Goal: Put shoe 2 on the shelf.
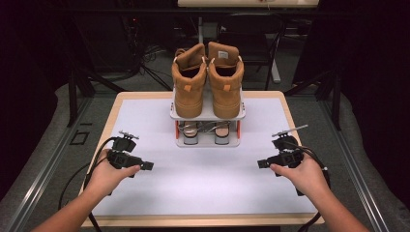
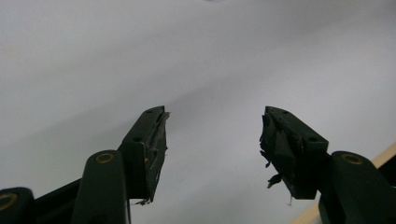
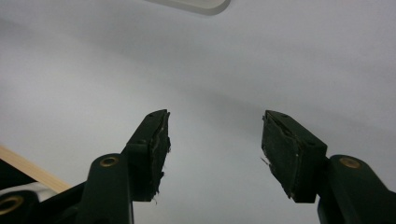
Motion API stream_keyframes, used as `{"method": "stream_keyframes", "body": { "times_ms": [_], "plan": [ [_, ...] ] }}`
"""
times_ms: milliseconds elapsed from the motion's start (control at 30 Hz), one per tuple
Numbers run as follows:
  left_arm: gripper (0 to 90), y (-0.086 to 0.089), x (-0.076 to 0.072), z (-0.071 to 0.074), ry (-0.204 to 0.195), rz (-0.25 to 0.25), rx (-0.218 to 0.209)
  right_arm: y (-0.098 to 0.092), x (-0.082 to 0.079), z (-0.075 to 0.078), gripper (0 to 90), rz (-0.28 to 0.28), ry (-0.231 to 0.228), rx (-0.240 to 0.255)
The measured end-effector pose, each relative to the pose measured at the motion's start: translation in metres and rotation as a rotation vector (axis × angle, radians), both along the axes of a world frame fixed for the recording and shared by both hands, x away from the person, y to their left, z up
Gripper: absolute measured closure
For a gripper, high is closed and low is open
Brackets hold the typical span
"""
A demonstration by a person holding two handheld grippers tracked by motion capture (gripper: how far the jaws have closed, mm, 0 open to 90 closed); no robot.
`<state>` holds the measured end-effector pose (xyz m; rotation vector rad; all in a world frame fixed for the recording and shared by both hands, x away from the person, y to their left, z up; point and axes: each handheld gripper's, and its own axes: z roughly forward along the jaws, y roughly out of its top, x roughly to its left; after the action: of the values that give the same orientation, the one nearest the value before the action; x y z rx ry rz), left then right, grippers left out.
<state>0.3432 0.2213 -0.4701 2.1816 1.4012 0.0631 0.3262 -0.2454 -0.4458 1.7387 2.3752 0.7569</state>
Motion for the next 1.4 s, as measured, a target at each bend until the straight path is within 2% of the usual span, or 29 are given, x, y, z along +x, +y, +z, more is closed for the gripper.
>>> {"method": "stream_keyframes", "body": {
  "times_ms": [100, 133, 167, 233, 267, 300, 333, 400, 433, 467, 533, 567, 600, 633, 667, 700, 733, 800, 833, 867, 900, 1033, 1133, 1167, 1267, 1300, 1333, 1400],
  "plan": [
    [40.7, 0.004, -0.003, -0.012, -0.017, 0.017, -0.014, 0.005, -0.004, -0.011, 40.8, 0.017, -0.021, 0.003],
    [40.7, 0.005, -0.004, -0.016, -0.017, 0.016, -0.018, 0.006, -0.006, -0.015, 40.8, 0.036, -0.017, -0.024],
    [40.7, 0.005, -0.005, -0.018, -0.024, 0.028, -0.024, 0.009, -0.007, -0.022, 41.0, 0.042, -0.015, -0.006],
    [40.8, 0.006, -0.008, -0.025, -0.044, 0.033, -0.022, 0.012, -0.009, -0.031, 41.0, 0.059, -0.009, -0.020],
    [40.8, 0.007, -0.009, -0.027, -0.046, 0.028, -0.021, 0.015, -0.009, -0.038, 41.0, 0.059, -0.020, 0.004],
    [40.9, 0.008, -0.010, -0.029, -0.051, 0.027, -0.020, 0.015, -0.010, -0.039, 41.0, 0.073, -0.011, -0.038],
    [40.9, 0.009, -0.012, -0.032, -0.056, 0.026, -0.016, 0.017, -0.011, -0.046, 41.0, 0.065, -0.025, -0.004],
    [40.9, 0.011, -0.014, -0.036, -0.045, 0.026, 0.005, 0.019, -0.014, -0.054, 41.0, 0.076, -0.017, -0.033],
    [41.3, 0.011, -0.015, -0.037, -0.054, 0.028, 0.013, 0.022, -0.015, -0.060, 41.0, 0.065, -0.030, -0.007],
    [41.3, 0.012, -0.017, -0.040, -0.058, 0.032, 0.021, 0.022, -0.016, -0.062, 41.1, 0.069, -0.023, -0.003],
    [41.3, 0.013, -0.018, -0.042, -0.052, 0.029, 0.026, 0.023, -0.018, -0.069, 41.0, 0.061, -0.040, 0.019],
    [41.3, 0.012, -0.021, -0.047, -0.068, 0.039, 0.037, 0.023, -0.020, -0.072, 41.1, 0.061, -0.051, 0.004],
    [41.3, 0.012, -0.021, -0.047, -0.068, 0.039, 0.037, 0.023, -0.020, -0.072, 41.1, 0.061, -0.051, 0.004],
    [41.3, 0.011, -0.023, -0.052, -0.079, 0.037, 0.035, 0.024, -0.022, -0.077, 41.1, 0.060, -0.077, 0.013],
    [41.2, 0.011, -0.023, -0.053, -0.081, 0.037, 0.030, 0.022, -0.023, -0.078, 41.1, 0.073, -0.084, -0.040],
    [41.2, 0.009, -0.024, -0.056, -0.077, 0.034, 0.020, 0.024, -0.024, -0.081, 41.2, 0.060, -0.098, 0.001],
    [41.2, 0.008, -0.025, -0.058, -0.077, 0.026, 0.018, 0.023, -0.025, -0.083, 41.3, 0.057, -0.105, -0.014],
    [41.2, 0.004, -0.027, -0.062, -0.087, 0.011, 0.018, 0.022, -0.028, -0.087, 41.3, 0.048, -0.135, 0.007],
    [41.2, 0.002, -0.028, -0.064, -0.091, 0.003, 0.013, 0.021, -0.029, -0.086, 41.3, 0.057, -0.138, -0.021],
    [41.2, 0.000, -0.029, -0.065, -0.100, -0.006, 0.003, 0.022, -0.030, -0.089, 41.3, 0.048, -0.163, 0.004],
    [41.1, -0.001, -0.029, -0.066, -0.107, -0.011, -0.001, 0.023, -0.032, -0.092, 41.6, 0.050, -0.186, 0.002],
    [41.1, -0.005, -0.034, -0.068, -0.165, -0.010, -0.036, 0.026, -0.038, -0.100, 42.3, 0.052, -0.260, 0.016],
    [41.0, -0.007, -0.039, -0.071, -0.203, -0.012, -0.049, 0.025, -0.043, -0.102, 42.6, 0.051, -0.278, 0.035],
    [41.1, -0.007, -0.040, -0.072, -0.208, -0.015, -0.049, 0.025, -0.044, -0.104, 42.6, 0.057, -0.301, 0.035],
    [41.0, -0.010, -0.043, -0.075, -0.227, -0.022, -0.046, 0.026, -0.045, -0.107, 42.8, 0.064, -0.312, 0.029],
    [41.0, -0.011, -0.043, -0.076, -0.225, -0.040, -0.046, 0.025, -0.045, -0.105, 42.8, 0.084, -0.292, -0.001],
    [41.1, -0.012, -0.043, -0.078, -0.217, -0.049, -0.054, 0.027, -0.044, -0.108, 42.9, 0.077, -0.291, 0.038],
    [41.0, -0.013, -0.044, -0.080, -0.228, -0.059, -0.051, 0.028, -0.045, -0.109, 43.1, 0.097, -0.282, 0.038]
  ]
}}
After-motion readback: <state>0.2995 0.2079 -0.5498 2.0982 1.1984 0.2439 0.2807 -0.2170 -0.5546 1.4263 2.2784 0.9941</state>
